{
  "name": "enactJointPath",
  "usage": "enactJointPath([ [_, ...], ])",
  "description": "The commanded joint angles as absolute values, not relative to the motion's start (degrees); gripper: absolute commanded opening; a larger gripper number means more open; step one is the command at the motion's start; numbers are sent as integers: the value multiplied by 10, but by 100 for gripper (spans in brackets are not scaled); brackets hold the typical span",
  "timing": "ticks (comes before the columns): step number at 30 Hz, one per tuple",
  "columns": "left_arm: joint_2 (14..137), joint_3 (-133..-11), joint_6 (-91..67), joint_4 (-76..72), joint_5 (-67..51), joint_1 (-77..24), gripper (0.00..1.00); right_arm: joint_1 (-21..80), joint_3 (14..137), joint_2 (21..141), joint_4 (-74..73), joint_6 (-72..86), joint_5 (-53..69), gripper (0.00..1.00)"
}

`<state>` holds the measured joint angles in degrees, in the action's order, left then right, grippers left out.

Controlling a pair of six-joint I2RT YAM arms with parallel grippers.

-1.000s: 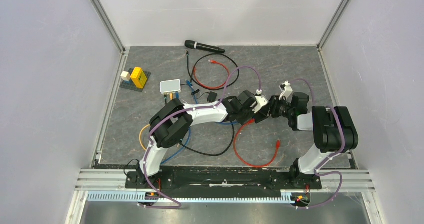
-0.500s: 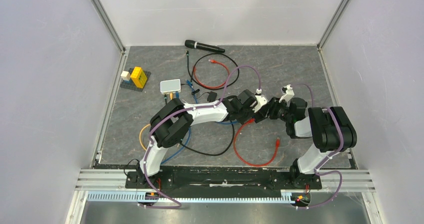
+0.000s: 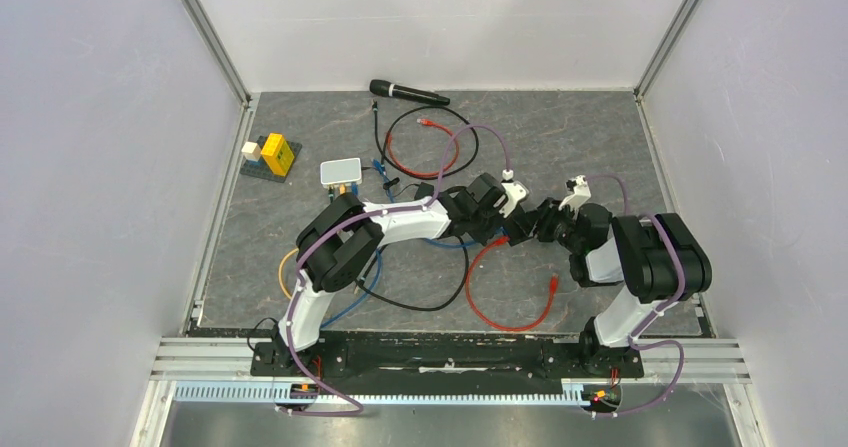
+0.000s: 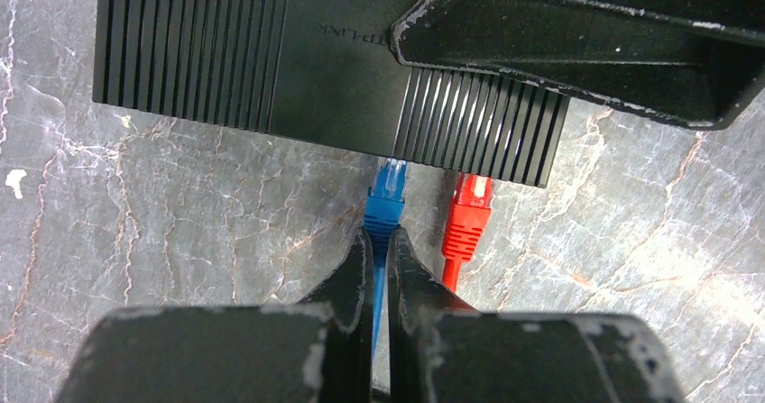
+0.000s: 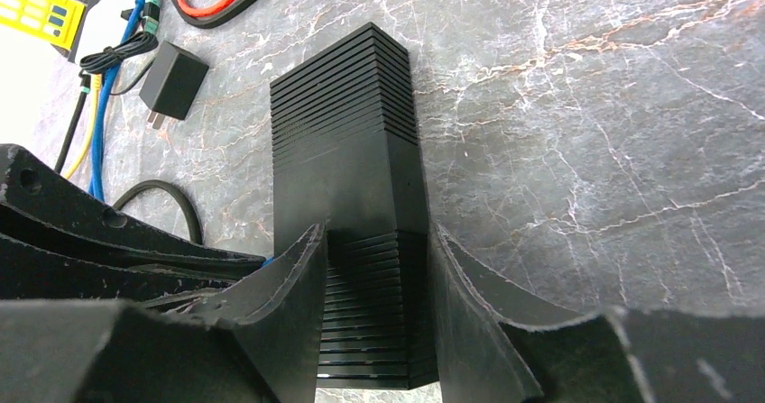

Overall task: Insert the plug into the switch port
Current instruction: Insert the connector into the switch port.

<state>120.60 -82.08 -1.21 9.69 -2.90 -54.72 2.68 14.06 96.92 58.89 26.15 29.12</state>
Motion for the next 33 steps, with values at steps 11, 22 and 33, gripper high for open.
enactJointPath([
  [11, 1174, -810, 127, -246, -150, -571, 2, 123, 134, 1020, 294, 270, 534, 41],
  [22, 1198, -812, 137, -296, -158, -549, 2, 123, 147, 1052, 208, 198, 557, 39],
  [33, 1175, -807, 69, -340, -239, -514, 2, 132, 130, 1041, 222, 217, 550, 38],
])
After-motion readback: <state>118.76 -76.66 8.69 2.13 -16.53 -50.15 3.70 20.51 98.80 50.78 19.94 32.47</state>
